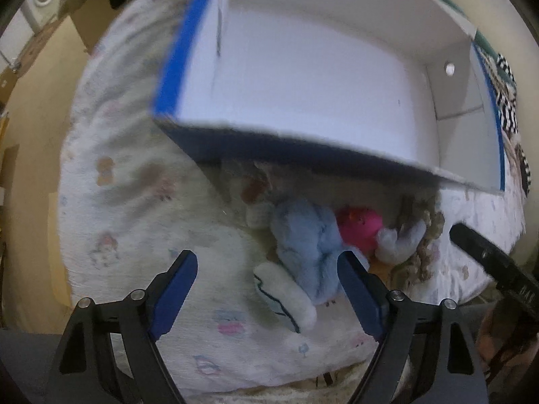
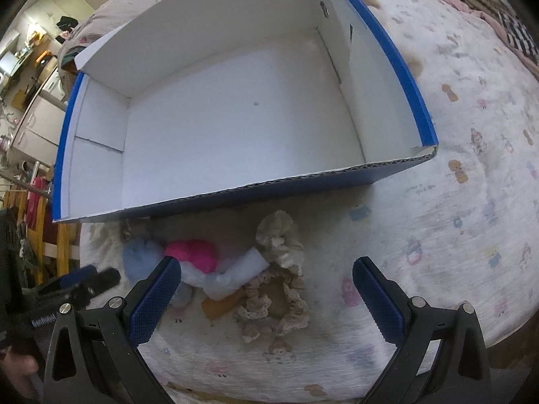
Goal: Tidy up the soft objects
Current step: 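Grasp the light blue plush with the left tool while the right tool grasps the beige scrunchie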
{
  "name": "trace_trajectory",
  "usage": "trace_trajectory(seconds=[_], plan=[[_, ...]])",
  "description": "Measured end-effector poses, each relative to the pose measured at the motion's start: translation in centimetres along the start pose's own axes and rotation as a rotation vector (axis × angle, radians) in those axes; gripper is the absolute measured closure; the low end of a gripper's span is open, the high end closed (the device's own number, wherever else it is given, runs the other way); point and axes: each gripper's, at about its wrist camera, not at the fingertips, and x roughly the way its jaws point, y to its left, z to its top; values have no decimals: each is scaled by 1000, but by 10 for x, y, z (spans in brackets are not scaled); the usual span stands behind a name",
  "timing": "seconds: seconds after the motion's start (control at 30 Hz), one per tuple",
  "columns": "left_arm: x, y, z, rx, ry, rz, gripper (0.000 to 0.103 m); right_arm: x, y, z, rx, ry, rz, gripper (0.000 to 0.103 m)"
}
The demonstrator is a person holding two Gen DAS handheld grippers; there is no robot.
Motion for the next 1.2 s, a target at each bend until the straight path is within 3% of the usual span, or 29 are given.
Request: trace_trajectory(seconds=[0.23,0.3,0.33,0.37,0.47,0.63,0.77,0.93,1.07,1.1,1.17,1.2], plan=[[41,-14,-9,23,169,-44,20,2,2,2,-1,0,-1,0],[48,-19,-10,42,187,-46,38,2,1,1,0,2,1,0],[49,-21,-11,50,187,-44,64,2,1,1,3,2,3,0],[50,-22,-11,56,189,-48,70,1,0,2,8,2,6,0],[50,-25,-12,74,203,-80,74,-2,-9,1,31,5,13,0],[29,-27,-18,100,135,-96,76,-4,-19,-2,43,20,38,0],[-11,-20,-26,113,9,-90,76,0,-22,-11,-19,54,7,18],[-27,3,-27,44,-63,-79,76,21,-20,-23,-71,164,6,25],[-32,29,-28,-42,-110,-19,76,34,-10,-27,-126,192,-34,30],[-31,32,-28,-67,-115,-9,76,36,-8,-27,-137,197,-37,36],[-25,33,-32,-98,-118,7,76,38,-4,-27,-151,208,-17,69],[-25,39,-32,-116,-117,8,76,37,-3,-27,-156,207,-10,71]])
